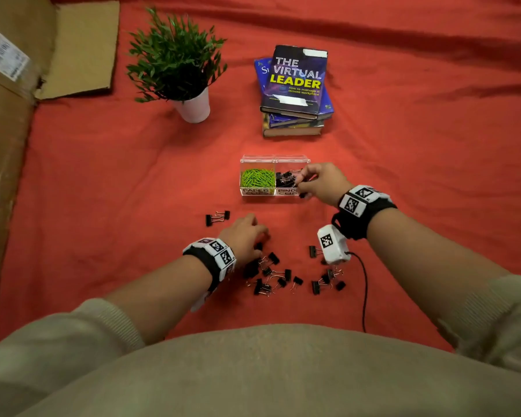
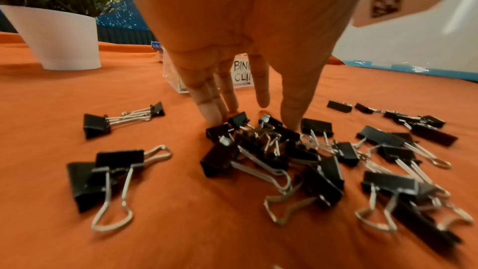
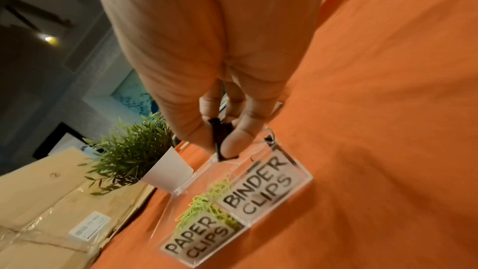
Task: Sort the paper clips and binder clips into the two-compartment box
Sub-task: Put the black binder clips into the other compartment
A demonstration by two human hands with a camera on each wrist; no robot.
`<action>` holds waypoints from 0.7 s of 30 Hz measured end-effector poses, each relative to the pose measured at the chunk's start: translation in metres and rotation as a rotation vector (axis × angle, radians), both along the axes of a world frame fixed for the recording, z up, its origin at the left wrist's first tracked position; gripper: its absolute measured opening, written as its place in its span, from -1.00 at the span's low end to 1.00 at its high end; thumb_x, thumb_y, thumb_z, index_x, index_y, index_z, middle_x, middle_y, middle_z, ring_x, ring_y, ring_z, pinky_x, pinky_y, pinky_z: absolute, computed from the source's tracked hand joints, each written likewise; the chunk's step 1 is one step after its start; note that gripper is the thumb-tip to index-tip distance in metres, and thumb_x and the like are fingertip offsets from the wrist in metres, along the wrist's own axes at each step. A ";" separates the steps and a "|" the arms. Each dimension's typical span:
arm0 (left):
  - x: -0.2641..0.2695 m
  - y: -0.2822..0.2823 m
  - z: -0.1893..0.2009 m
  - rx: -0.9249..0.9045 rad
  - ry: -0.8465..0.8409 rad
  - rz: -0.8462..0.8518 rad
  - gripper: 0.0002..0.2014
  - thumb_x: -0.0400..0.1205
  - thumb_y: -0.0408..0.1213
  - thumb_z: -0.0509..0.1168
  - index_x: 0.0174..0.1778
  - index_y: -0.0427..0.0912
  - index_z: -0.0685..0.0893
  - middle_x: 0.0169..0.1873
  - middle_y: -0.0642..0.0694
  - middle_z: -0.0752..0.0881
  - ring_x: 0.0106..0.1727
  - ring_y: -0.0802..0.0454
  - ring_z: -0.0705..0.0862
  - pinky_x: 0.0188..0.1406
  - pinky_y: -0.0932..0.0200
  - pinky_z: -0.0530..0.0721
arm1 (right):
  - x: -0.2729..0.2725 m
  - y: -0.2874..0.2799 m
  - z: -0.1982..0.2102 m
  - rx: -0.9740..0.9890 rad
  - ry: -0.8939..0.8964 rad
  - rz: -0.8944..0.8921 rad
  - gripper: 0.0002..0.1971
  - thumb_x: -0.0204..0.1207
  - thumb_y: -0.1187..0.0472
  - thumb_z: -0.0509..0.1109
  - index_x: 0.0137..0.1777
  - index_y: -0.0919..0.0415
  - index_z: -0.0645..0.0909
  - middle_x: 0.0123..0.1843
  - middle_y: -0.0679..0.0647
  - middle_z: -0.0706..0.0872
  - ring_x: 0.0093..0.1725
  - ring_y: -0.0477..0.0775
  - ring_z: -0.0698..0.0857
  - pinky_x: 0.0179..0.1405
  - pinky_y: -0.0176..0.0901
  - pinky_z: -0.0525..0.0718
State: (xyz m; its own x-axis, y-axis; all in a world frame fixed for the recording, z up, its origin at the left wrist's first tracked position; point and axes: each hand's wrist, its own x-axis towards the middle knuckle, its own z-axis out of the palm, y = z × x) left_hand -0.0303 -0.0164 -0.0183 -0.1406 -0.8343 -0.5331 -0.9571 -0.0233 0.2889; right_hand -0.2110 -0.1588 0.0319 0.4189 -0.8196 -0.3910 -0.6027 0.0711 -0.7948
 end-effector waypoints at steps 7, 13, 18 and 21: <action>-0.004 0.010 -0.002 -0.002 0.057 -0.076 -0.50 0.53 -0.15 0.42 0.41 0.14 0.52 0.18 -0.11 0.43 0.23 -0.08 0.49 0.15 -0.05 0.64 | 0.027 -0.018 -0.009 -0.170 0.179 -0.006 -0.80 0.40 0.37 0.45 -0.30 0.06 0.56 -0.32 0.06 0.64 -0.38 0.05 0.60 -0.25 -0.06 0.63; -0.007 0.010 -0.007 -0.045 0.100 -0.039 -0.65 0.55 -0.20 0.41 0.24 -0.13 0.61 0.14 -0.18 0.47 0.18 -0.16 0.54 0.17 -0.03 0.59 | 0.006 0.008 0.000 -0.319 0.203 0.051 -0.80 0.41 0.30 0.46 0.03 0.16 0.67 -0.09 0.01 0.62 -0.13 -0.05 0.58 -0.10 -0.20 0.57; -0.007 0.010 -0.010 -0.075 0.147 0.010 -0.67 0.54 -0.19 0.43 0.13 -0.25 0.58 0.10 -0.19 0.51 0.16 -0.16 0.54 0.18 -0.02 0.55 | -0.031 0.062 -0.024 -0.157 0.466 0.475 -0.80 0.41 0.28 0.43 0.04 0.12 0.65 0.01 0.02 0.64 0.02 0.04 0.63 -0.01 -0.15 0.60; -0.009 0.010 -0.008 -0.119 0.178 0.019 -0.72 0.54 -0.22 0.42 0.06 -0.26 0.56 0.06 -0.18 0.56 0.11 -0.16 0.56 0.13 -0.02 0.55 | -0.049 0.089 -0.042 -0.132 0.532 0.579 -0.69 0.38 0.33 0.37 0.14 0.18 0.60 0.11 0.11 0.53 0.12 0.13 0.54 0.14 -0.02 0.60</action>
